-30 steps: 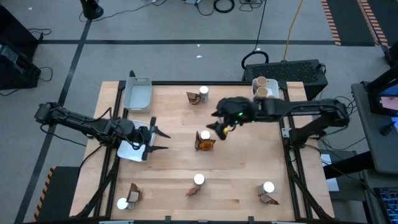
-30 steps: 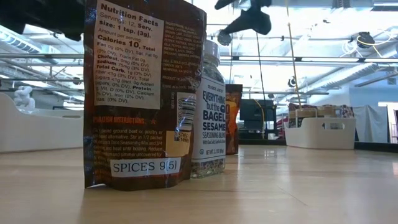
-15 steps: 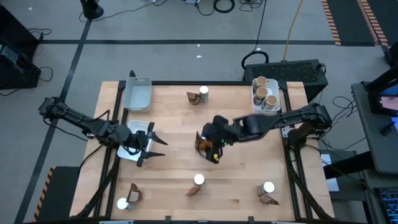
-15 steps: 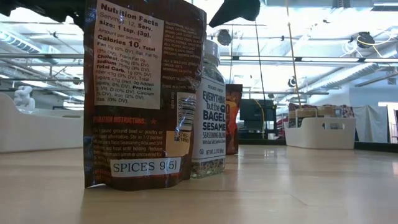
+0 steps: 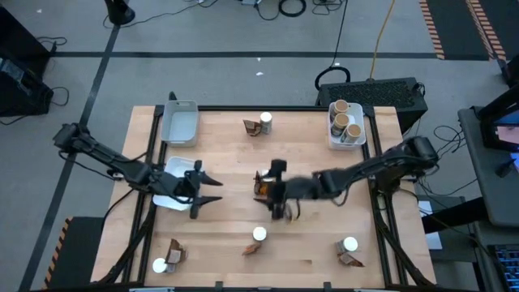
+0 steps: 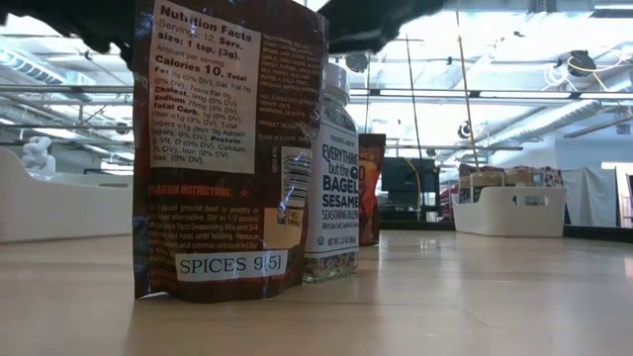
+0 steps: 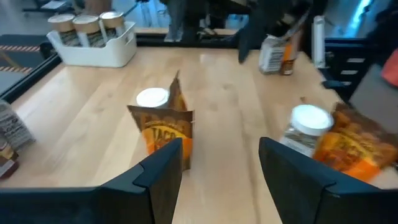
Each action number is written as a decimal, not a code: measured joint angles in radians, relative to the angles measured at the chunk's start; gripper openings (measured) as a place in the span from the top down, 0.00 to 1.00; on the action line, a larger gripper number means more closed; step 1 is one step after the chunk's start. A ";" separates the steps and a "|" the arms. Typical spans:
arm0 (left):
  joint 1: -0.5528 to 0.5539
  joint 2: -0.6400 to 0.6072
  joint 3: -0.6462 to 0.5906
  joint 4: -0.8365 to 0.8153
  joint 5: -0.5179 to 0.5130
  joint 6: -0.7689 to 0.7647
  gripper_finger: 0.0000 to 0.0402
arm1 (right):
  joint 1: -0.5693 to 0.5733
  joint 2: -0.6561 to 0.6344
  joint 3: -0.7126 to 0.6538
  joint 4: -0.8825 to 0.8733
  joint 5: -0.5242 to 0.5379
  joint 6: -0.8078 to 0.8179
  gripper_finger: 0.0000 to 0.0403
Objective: Sort spices by type
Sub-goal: Put the orange seasoning pack into the left white bin
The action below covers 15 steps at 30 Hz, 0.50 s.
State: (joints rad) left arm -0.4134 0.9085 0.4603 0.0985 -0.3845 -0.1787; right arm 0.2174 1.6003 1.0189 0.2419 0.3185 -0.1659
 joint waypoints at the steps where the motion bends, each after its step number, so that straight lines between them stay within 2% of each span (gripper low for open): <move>1: 0.014 0.018 0.004 0.010 0.013 0.000 0.47 | -0.036 -0.025 -0.042 0.077 -0.043 -0.019 0.29; 5: 0.093 0.078 0.085 -0.055 0.077 -0.006 0.47 | -0.177 -0.137 -0.160 0.250 -0.217 0.002 0.29; 9: 0.202 0.142 0.225 -0.168 0.127 -0.027 0.47 | -0.237 -0.193 -0.230 0.310 -0.357 0.039 0.29; 12: 0.255 0.210 0.300 -0.183 0.154 -0.023 0.47 | -0.236 -0.202 -0.255 0.300 -0.370 -0.005 0.29; 15: 0.289 0.277 0.334 -0.195 0.212 0.006 0.47 | -0.235 -0.208 -0.238 0.367 -0.371 -0.062 0.29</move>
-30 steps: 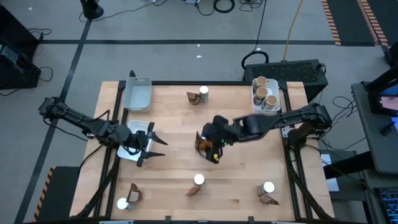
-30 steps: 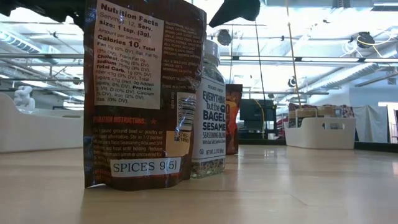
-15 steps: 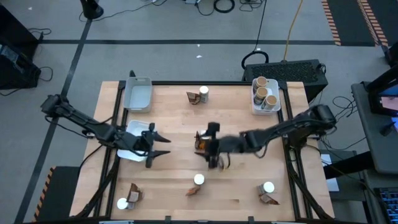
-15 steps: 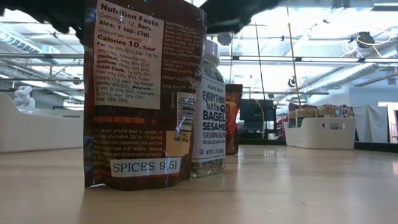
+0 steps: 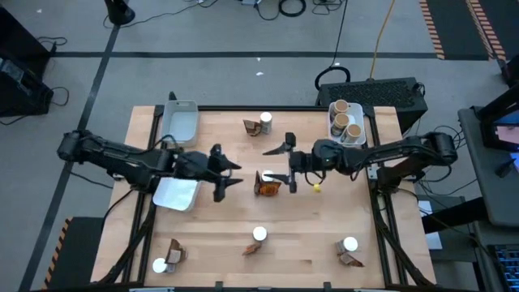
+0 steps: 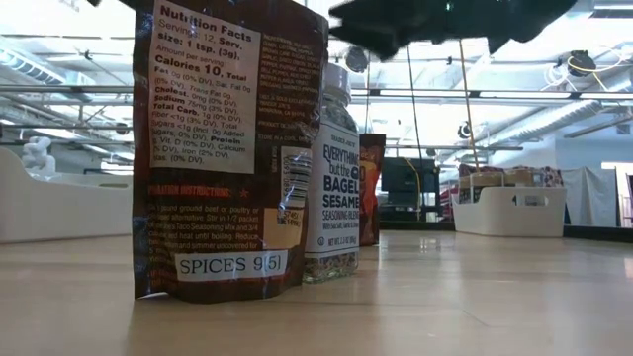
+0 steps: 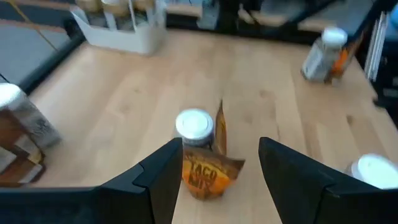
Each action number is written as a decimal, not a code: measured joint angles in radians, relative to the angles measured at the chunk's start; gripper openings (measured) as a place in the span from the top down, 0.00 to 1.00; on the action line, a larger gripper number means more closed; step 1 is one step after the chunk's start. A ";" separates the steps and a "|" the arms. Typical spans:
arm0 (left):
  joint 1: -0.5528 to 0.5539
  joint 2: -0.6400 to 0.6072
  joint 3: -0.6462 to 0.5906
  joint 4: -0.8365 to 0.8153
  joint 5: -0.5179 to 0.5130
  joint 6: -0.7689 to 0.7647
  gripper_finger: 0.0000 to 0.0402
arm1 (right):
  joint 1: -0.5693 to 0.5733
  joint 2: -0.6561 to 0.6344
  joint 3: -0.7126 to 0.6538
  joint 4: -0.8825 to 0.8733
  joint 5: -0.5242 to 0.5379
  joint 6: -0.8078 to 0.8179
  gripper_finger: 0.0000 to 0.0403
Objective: Sort spices by type
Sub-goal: Put the orange seasoning pack into the left white bin
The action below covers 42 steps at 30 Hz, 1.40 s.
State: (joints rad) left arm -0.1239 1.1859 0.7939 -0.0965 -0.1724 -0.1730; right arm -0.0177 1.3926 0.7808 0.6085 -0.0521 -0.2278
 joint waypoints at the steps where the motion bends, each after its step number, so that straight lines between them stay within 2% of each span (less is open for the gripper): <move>1: 0.008 0.020 0.008 0.002 0.026 0.012 0.47 | 0.000 -0.008 0.007 0.019 0.000 -0.017 0.29; 4: 0.015 0.069 0.008 -0.002 0.085 0.020 0.47 | -0.001 -0.016 0.031 0.054 0.001 -0.051 0.29; 8: 0.013 0.109 0.008 -0.012 0.095 -0.025 0.47 | 0.000 -0.032 0.032 0.069 0.006 -0.035 0.29; 10: 0.011 0.119 0.008 -0.005 0.093 -0.062 0.47 | 0.002 -0.046 0.032 0.069 0.047 -0.014 0.29; 15: 0.023 0.122 0.011 0.007 0.076 -0.279 0.47 | 0.017 -0.072 0.047 0.033 0.159 0.068 0.29; 21: 0.095 0.122 0.101 -0.133 0.063 -0.537 0.47 | 0.035 -0.092 0.060 -0.104 0.159 0.139 0.29; 25: 0.145 0.149 0.209 -0.316 0.065 -0.565 0.47 | 0.039 -0.158 0.060 -0.273 0.161 0.108 0.29; 28: 0.160 0.207 0.285 -0.359 0.071 -0.581 0.47 | 0.040 -0.236 0.060 -0.396 0.181 0.078 0.29; 31: 0.159 0.292 0.356 -0.382 0.122 -0.582 0.47 | 0.040 -0.317 0.060 -0.488 0.218 0.062 0.29; 34: 0.159 0.389 0.434 -0.456 0.166 -0.577 0.47 | 0.039 -0.363 0.058 -0.543 0.240 0.059 0.29; 37: 0.159 0.470 0.498 -0.529 0.169 -0.557 0.47 | 0.039 -0.376 0.038 -0.556 0.241 0.042 0.29; 42: 0.159 0.523 0.537 -0.544 0.183 -0.547 0.47 | 0.038 -0.382 0.028 -0.552 0.240 0.008 0.29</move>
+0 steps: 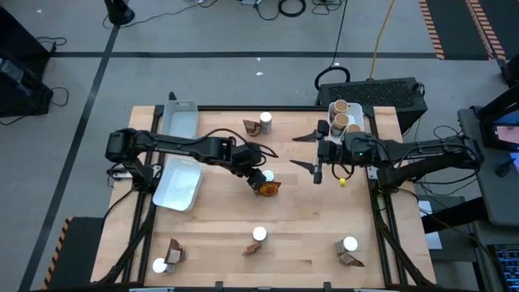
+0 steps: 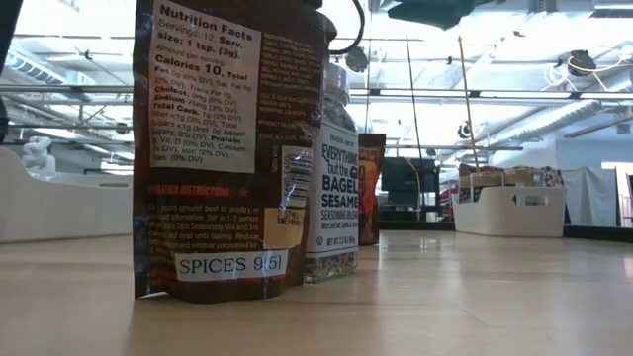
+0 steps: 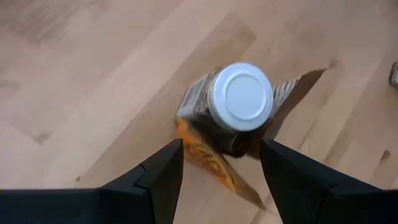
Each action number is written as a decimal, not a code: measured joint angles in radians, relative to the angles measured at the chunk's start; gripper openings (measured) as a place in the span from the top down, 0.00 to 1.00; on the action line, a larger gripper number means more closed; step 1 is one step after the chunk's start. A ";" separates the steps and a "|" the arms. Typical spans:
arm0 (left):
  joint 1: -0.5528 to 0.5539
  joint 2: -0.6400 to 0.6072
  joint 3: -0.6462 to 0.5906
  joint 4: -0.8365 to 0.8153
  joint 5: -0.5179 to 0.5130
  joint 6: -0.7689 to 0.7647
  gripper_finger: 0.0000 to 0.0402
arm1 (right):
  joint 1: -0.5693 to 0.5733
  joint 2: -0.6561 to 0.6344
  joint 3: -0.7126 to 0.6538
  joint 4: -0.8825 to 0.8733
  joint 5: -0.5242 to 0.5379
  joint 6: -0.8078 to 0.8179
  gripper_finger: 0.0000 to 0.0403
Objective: Sort spices by type
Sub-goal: Put the orange seasoning pack into the left white bin
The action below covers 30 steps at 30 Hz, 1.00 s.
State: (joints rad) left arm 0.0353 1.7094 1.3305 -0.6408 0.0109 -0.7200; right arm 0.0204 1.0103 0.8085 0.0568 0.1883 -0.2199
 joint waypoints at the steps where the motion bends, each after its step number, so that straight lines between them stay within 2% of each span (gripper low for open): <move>1: 0.000 0.003 0.003 0.001 0.000 -0.001 0.47 | 0.000 0.000 0.000 0.000 0.000 -0.001 0.29; 18: -0.017 0.006 -0.021 -0.031 -0.032 -0.003 0.47 | -0.001 0.000 0.000 0.015 -0.001 -0.002 0.29; 30: -0.018 0.031 -0.024 -0.057 -0.005 0.019 0.47 | -0.001 0.000 0.000 0.022 -0.002 0.002 0.29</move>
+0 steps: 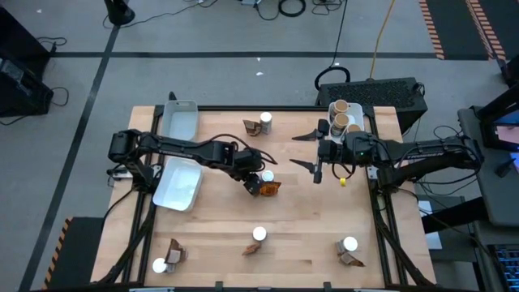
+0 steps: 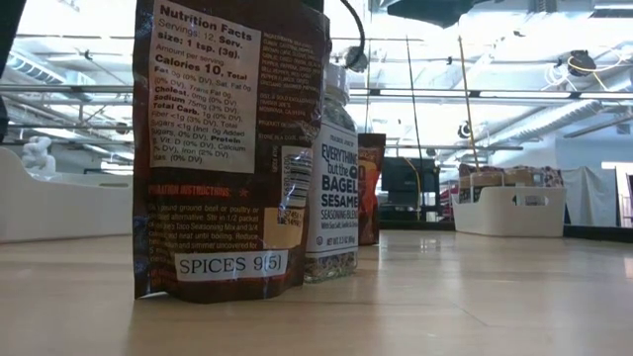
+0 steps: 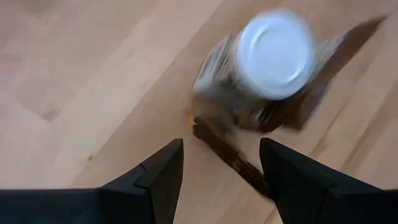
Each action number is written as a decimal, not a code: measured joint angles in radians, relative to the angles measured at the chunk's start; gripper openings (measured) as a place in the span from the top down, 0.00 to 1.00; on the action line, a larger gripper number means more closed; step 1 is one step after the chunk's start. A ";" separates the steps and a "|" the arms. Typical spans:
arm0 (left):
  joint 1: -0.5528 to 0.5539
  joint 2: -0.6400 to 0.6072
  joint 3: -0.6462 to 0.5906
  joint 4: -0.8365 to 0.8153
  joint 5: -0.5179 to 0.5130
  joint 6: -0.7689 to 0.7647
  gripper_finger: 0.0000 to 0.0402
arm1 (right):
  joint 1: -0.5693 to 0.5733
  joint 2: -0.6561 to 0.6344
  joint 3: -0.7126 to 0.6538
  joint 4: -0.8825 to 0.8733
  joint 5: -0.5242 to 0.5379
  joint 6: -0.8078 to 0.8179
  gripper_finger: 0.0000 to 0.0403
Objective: Sort spices by type
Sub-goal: Put the orange seasoning pack into the left white bin
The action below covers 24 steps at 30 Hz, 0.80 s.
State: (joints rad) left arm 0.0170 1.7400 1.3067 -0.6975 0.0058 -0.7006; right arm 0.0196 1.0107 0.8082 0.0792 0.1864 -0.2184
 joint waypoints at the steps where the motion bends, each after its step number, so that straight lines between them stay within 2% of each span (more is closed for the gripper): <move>1: 0.000 0.014 0.000 -0.003 0.006 0.000 0.47 | 0.000 0.000 0.000 0.000 0.000 0.000 0.29; 14: 0.000 0.039 0.000 -0.004 0.035 0.003 0.49 | -0.001 0.000 0.000 0.000 0.000 -0.003 0.29; 18: 0.000 0.039 0.000 -0.002 0.050 0.009 0.57 | -0.001 0.000 0.000 0.000 0.000 -0.003 0.29; 24: 0.000 0.039 0.000 -0.003 0.053 0.034 0.77 | -0.001 0.000 0.000 0.000 0.000 -0.007 0.29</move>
State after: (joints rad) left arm 0.0172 1.7790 1.3067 -0.7005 0.0588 -0.6666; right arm 0.0189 1.0111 0.8078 0.0788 0.1864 -0.2252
